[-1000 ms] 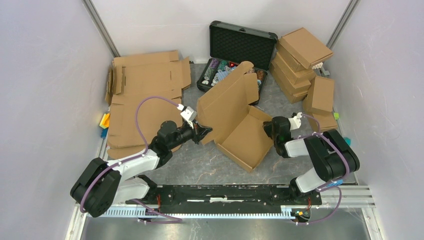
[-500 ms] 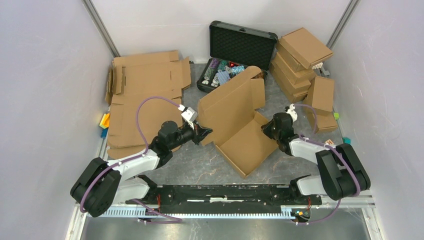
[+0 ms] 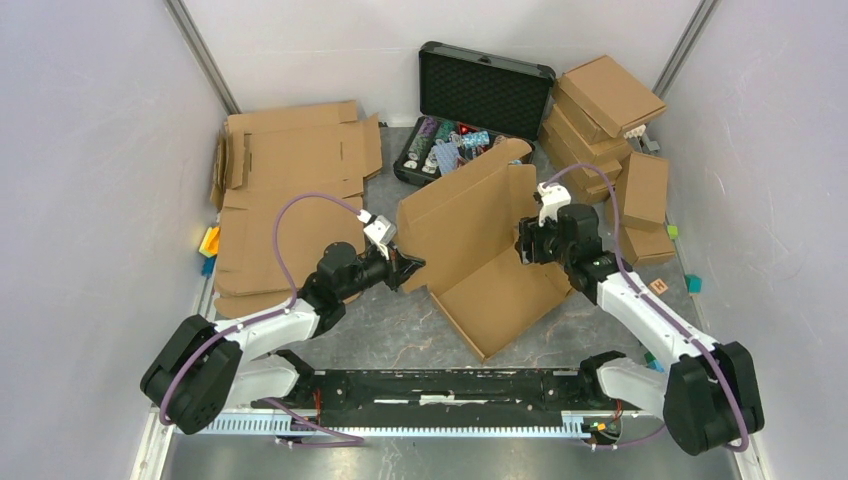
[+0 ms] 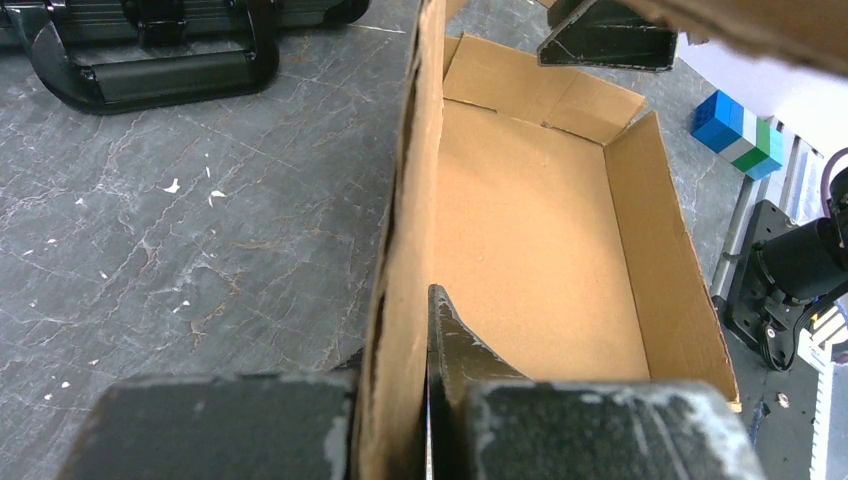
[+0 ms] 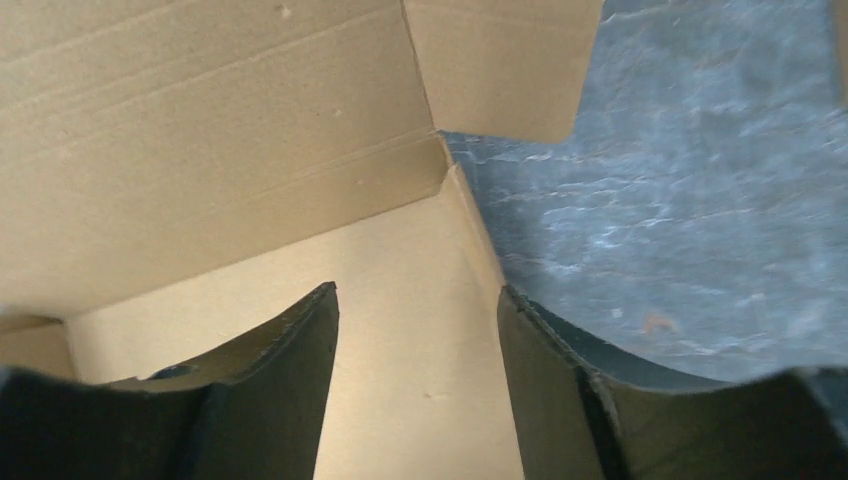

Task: Fold the paper box

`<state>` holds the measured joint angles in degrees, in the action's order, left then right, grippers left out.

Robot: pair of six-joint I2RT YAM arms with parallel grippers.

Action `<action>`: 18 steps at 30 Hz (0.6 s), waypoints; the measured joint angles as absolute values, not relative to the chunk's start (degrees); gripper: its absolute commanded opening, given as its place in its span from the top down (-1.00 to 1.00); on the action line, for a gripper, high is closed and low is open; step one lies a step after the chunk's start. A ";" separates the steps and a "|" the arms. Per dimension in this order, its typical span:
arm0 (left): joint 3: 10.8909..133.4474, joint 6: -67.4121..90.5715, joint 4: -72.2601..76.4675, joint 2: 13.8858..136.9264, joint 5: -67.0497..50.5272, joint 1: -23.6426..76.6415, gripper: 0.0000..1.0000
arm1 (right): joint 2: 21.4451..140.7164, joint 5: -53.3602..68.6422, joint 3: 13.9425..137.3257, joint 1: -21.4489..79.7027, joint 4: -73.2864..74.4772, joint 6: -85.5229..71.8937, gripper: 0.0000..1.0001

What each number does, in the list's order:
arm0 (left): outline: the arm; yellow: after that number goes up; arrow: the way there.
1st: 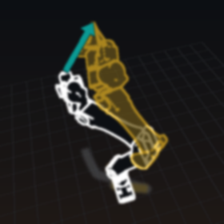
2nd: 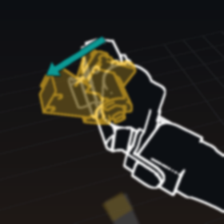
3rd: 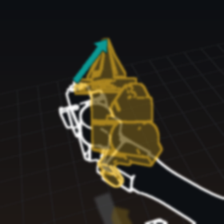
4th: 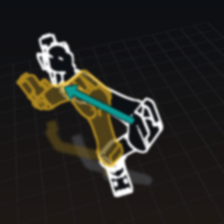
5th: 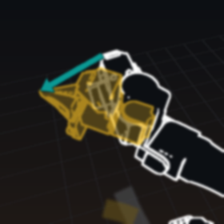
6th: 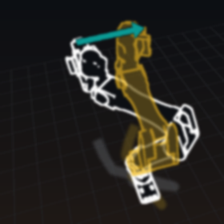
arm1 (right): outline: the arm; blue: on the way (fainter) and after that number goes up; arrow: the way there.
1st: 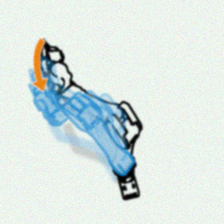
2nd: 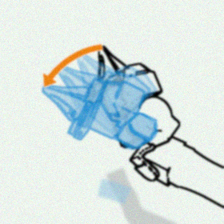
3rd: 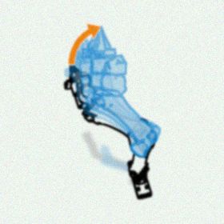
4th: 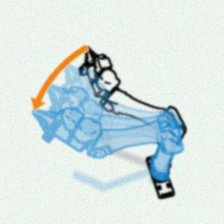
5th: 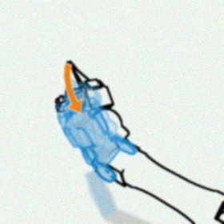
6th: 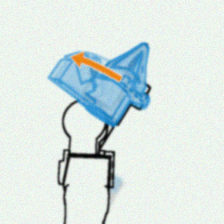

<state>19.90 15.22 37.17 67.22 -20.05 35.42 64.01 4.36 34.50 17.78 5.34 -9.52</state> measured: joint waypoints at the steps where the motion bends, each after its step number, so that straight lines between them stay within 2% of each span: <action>1: 19.90 15.20 37.15 67.20 -20.05 35.48 0.95 | 63.70 3.97 35.24 17.78 6.46 -7.79 -0.57; 2: 19.90 15.07 37.12 67.18 -20.05 35.51 0.95 | 63.42 3.46 35.86 17.78 7.53 -5.91 -0.80; 3: 19.90 14.92 37.04 67.11 -20.05 35.53 0.95 | 63.22 2.98 36.23 17.78 8.45 -4.36 -0.92; 6: 19.90 14.83 36.93 67.00 -20.03 35.59 0.95 | 63.59 0.69 36.42 17.78 10.09 -1.58 -0.92; 9: 19.90 14.76 36.95 66.98 -20.03 35.73 0.94 | 66.24 -3.05 37.04 17.78 11.57 0.16 -0.83; 18: 19.90 14.72 36.93 66.92 -20.03 36.16 0.93 | 75.57 -8.25 37.91 17.78 12.56 1.98 -0.35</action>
